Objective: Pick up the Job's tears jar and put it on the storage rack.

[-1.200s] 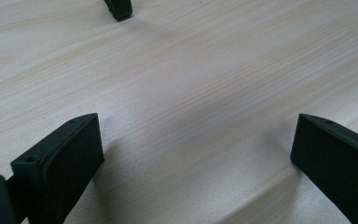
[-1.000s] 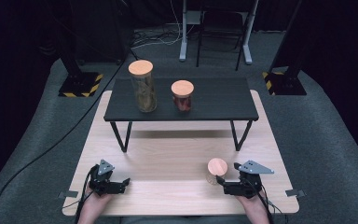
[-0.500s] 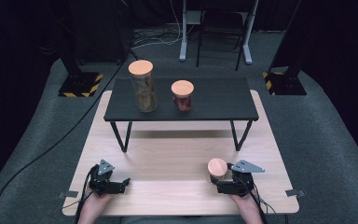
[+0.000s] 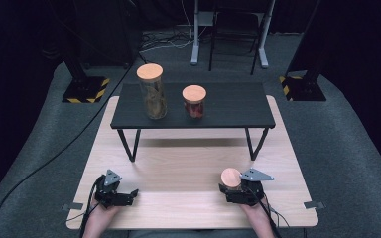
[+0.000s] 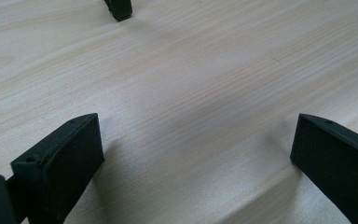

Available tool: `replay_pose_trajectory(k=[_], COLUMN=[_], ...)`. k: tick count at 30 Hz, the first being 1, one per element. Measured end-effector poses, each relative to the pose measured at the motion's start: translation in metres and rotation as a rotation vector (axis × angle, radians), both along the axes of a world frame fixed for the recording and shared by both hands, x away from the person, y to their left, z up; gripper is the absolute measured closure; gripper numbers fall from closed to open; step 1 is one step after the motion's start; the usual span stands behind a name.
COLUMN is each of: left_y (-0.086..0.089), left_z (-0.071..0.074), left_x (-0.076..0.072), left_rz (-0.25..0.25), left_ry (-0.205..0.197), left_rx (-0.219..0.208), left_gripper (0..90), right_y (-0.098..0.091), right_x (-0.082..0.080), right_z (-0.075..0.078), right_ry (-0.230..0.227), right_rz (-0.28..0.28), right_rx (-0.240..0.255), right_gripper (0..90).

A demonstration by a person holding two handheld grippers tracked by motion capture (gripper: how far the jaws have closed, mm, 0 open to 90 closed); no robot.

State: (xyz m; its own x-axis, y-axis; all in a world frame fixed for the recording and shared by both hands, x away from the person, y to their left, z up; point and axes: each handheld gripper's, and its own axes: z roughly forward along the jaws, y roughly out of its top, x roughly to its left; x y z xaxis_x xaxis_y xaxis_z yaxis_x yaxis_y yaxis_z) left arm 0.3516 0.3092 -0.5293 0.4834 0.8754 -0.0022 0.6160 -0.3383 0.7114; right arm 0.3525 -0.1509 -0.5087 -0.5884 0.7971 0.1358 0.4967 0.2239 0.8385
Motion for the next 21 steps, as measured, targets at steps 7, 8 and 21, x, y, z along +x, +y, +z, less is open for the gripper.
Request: replay_pose_trajectory(k=[7, 8, 21], left_y=[0.0, 0.0, 0.0], left_z=[0.0, 0.0, 0.0], left_x=[0.0, 0.0, 0.0], left_rz=[0.0, 0.0, 0.0], left_ry=[0.0, 0.0, 0.0], left_rx=[0.0, 0.0, 0.0], left_gripper=[2.0, 2.0, 2.0], right_y=[0.0033, 0.003, 0.0003], right_x=[0.0038, 0.0041, 0.0025], right_z=[-0.005, -0.0055, 0.0001], right_ry=[-0.001, -0.001, -0.001], right_rz=[-0.015, -0.018, -0.027], right_rx=[0.004, 0.008, 0.008], right_gripper=[20.2, 20.4, 24.0])
